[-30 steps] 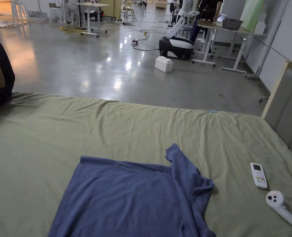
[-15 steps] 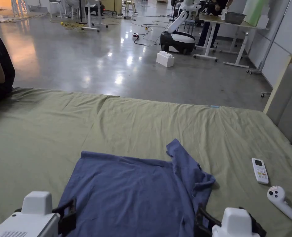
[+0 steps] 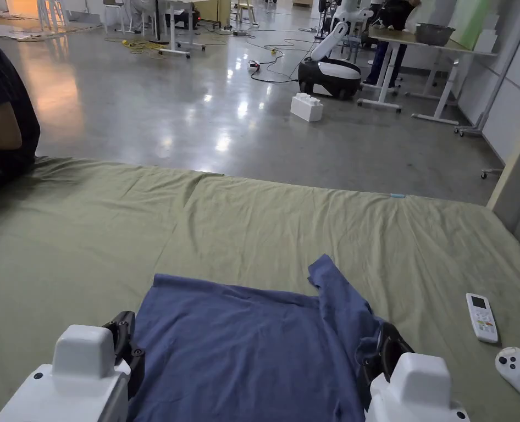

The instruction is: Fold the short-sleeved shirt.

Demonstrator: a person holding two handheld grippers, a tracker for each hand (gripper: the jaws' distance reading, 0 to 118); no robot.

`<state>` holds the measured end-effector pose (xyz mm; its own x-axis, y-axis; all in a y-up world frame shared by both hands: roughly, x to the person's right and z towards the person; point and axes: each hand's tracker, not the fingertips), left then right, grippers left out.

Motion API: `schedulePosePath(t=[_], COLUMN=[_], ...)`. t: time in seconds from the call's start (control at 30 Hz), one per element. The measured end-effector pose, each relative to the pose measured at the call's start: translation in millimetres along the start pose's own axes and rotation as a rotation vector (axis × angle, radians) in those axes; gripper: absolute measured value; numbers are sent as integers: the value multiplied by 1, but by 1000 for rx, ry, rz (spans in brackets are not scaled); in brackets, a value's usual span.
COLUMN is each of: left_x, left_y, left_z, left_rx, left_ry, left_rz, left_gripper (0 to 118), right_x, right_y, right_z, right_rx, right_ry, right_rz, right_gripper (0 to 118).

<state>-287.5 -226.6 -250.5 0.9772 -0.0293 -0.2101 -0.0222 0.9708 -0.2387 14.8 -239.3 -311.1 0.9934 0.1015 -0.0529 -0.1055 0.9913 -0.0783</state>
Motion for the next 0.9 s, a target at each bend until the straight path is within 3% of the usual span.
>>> schedulePosePath(t=[0.23,0.5,0.53,0.57,0.67,0.73,0.9], left_x=[-28,-57,-59,-58,-57,-57,-53], left_y=[-11,-30,-31,-32,-33,-35,-42], left_z=[-87,-263,-283,-301,-350,-372,-424], left_rx=[-210,-500,-540,-568,-587,-594,-632], left_ry=[-71,-73,-83,-79,-82,-46,-61], left_rz=[46,88,86,80,52,53,79], left_gripper=[0,2,8,26,45,70,74], right_x=[0,6,7,10,15,19,29], right_y=[-15,-43,-46,-52,-66,-75,-94], right_z=[-26,-65,-69,-73,-85,-90,-99], right_rx=[-76,-175,-186,-202,-260,-289,-344], right_ry=[26,23,20,16,7,-6,-31], right_rz=[7,17,18,20,12,8,18], right_gripper=[1,1,1,1,1,1,1])
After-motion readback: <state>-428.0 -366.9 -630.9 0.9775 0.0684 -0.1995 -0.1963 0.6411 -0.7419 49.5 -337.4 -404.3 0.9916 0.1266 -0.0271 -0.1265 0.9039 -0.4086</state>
